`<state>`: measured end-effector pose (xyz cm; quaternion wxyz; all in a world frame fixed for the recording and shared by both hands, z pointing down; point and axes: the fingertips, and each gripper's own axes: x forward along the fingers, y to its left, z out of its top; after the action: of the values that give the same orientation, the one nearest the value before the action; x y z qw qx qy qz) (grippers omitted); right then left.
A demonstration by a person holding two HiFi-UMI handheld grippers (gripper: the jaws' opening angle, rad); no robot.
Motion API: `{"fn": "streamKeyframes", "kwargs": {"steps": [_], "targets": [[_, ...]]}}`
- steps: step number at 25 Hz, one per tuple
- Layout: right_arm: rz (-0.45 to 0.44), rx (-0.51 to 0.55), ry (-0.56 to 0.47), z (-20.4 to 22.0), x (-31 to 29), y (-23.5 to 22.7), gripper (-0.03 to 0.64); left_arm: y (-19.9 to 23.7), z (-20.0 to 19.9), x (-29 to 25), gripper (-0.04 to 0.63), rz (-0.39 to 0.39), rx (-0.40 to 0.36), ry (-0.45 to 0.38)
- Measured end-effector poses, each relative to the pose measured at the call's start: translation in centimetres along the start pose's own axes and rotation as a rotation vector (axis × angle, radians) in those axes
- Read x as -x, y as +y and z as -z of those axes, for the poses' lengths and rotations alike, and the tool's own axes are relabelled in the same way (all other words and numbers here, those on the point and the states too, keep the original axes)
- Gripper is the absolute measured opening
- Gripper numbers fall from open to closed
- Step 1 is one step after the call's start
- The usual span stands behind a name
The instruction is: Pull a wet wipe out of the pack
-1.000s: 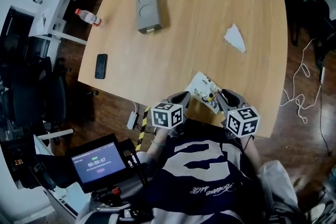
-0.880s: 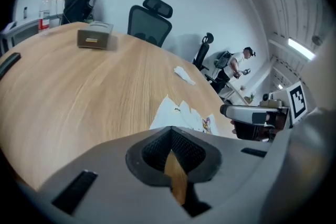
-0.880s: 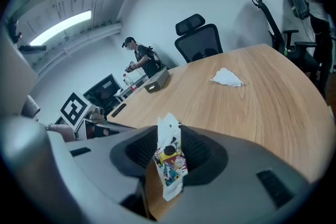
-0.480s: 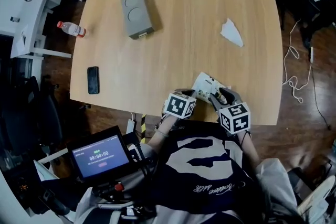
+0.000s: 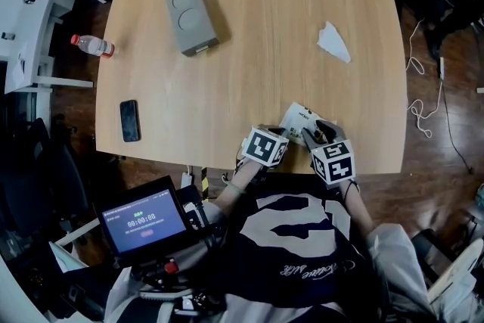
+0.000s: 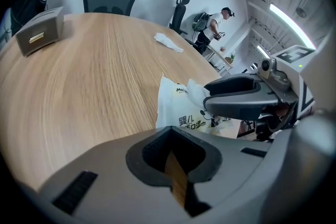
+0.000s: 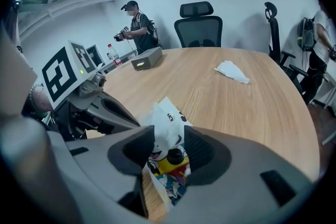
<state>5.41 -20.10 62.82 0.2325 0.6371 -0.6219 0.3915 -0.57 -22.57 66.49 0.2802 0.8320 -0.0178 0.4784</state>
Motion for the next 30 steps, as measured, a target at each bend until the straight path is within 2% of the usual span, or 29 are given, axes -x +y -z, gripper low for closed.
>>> {"fn": "streamKeyframes", "kwargs": {"steps": [5, 7, 8, 11, 14, 19, 25, 30], "targets": [[0.018, 0.031, 0.037, 0.5, -0.6, -0.1, 0.159, 0.1, -0.1, 0.0, 0.003, 0.067, 0.076, -0.003], [0.002, 0.041, 0.053, 0.7, -0.9, 0.2, 0.134, 0.2, -0.1, 0.0, 0.003, 0.096, 0.117, -0.006], [-0.008, 0.048, 0.059, 0.7, -1.1, 0.4, 0.099, 0.3, 0.0, 0.0, 0.003, 0.106, 0.131, -0.006], [-0.014, 0.09, 0.075, 0.8, -1.3, 0.6, 0.043, 0.3, 0.0, -0.2, 0.003, 0.116, 0.137, -0.005], [-0.015, 0.101, 0.068, 0.5, -0.9, 0.5, 0.019, 0.2, -0.2, -0.3, 0.003, 0.109, 0.114, -0.006], [-0.046, -0.013, 0.013, -0.8, 0.4, 0.3, 0.009, 0.2, -0.4, -0.3, 0.003, 0.07, 0.052, -0.006], [-0.069, -0.104, -0.083, -3.1, 2.2, -0.6, 0.007, 0.3, -0.6, -0.1, 0.003, 0.083, 0.097, -0.024], [-0.104, -0.188, -0.175, -5.5, 4.0, -1.1, 0.006, 0.4, -0.6, -0.1, 0.003, 0.062, 0.097, -0.034]]}}
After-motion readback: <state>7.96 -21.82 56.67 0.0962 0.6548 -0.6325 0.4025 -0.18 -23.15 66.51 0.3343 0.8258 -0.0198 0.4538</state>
